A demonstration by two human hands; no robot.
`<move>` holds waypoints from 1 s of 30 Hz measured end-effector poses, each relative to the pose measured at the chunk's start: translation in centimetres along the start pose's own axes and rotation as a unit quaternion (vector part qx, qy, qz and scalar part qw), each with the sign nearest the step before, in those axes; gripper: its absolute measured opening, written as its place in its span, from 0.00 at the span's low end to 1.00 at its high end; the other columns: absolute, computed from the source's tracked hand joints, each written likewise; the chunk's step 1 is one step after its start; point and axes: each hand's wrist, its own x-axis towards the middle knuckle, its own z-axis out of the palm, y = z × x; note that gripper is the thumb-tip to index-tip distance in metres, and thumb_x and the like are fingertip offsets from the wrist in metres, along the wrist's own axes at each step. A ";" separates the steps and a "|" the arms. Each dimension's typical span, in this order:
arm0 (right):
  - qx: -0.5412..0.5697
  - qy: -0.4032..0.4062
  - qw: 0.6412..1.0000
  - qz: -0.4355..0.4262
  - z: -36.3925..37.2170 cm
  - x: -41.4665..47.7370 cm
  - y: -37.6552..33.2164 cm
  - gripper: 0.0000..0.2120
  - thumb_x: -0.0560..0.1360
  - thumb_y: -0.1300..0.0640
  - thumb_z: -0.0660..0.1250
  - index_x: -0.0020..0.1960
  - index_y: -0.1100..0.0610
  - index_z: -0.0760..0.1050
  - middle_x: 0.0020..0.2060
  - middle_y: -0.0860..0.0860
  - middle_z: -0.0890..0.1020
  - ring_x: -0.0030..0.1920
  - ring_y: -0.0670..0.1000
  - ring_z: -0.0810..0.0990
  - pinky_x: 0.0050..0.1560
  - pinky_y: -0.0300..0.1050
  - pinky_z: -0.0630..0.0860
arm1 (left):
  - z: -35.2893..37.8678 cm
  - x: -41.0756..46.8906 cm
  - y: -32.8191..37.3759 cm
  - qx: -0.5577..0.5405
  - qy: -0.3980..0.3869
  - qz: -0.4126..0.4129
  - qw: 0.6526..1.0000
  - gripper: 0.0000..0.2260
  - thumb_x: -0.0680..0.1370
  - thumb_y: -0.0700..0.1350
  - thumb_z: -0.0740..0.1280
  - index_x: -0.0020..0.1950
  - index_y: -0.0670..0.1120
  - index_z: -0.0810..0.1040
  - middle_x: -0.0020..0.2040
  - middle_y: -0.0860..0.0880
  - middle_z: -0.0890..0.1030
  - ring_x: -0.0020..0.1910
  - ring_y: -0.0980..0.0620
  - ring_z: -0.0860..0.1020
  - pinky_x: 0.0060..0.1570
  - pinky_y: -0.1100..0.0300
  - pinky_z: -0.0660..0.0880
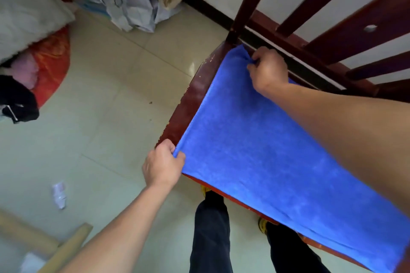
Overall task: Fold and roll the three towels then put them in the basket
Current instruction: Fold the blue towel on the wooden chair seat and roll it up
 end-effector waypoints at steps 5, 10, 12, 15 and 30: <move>-0.019 0.027 0.997 -0.075 1.0 -2.1 -1.8 0.21 0.75 0.61 0.63 0.67 0.52 0.69 0.64 0.55 0.70 0.51 0.57 0.76 0.40 0.45 0.69 | -2.0 1.2 -0.2 0.058 0.020 0.067 0.996 0.10 0.72 0.45 0.69 0.51 0.49 0.72 0.46 0.47 0.79 0.48 0.41 0.77 0.39 0.56 0.66; -0.032 -0.084 0.992 -0.093 1.8 -5.9 1.1 0.25 0.76 0.61 0.62 0.72 0.51 0.65 0.64 0.52 0.68 0.61 0.55 0.68 0.41 0.46 0.69 | -1.4 0.5 2.6 0.113 -0.040 0.187 0.975 0.12 0.77 0.44 0.63 0.60 0.48 0.72 0.54 0.47 0.75 0.52 0.45 0.75 0.42 0.54 0.67; -0.011 -0.070 0.995 -0.071 1.1 -6.3 2.4 0.26 0.76 0.60 0.62 0.73 0.52 0.64 0.66 0.52 0.67 0.61 0.56 0.69 0.43 0.46 0.69 | -1.3 0.3 3.9 0.129 -0.054 0.175 0.975 0.13 0.78 0.46 0.62 0.61 0.47 0.71 0.55 0.47 0.75 0.52 0.45 0.76 0.42 0.54 0.67; 0.014 -0.031 0.999 -0.021 -0.8 -7.7 5.4 0.24 0.77 0.58 0.62 0.72 0.53 0.65 0.68 0.53 0.66 0.57 0.57 0.74 0.42 0.46 0.68 | -1.3 -1.0 5.9 0.138 -0.049 0.192 0.970 0.13 0.78 0.46 0.61 0.62 0.46 0.71 0.57 0.47 0.75 0.52 0.45 0.76 0.42 0.53 0.68; 0.057 0.033 0.966 0.249 -9.8 -25.1 38.1 0.15 0.75 0.58 0.66 0.61 0.56 0.76 0.57 0.57 0.80 0.55 0.60 0.79 0.53 0.50 0.73 | 14.4 -22.7 17.6 0.187 -0.151 0.347 0.907 0.09 0.79 0.46 0.59 0.58 0.47 0.72 0.54 0.48 0.78 0.54 0.45 0.75 0.46 0.54 0.68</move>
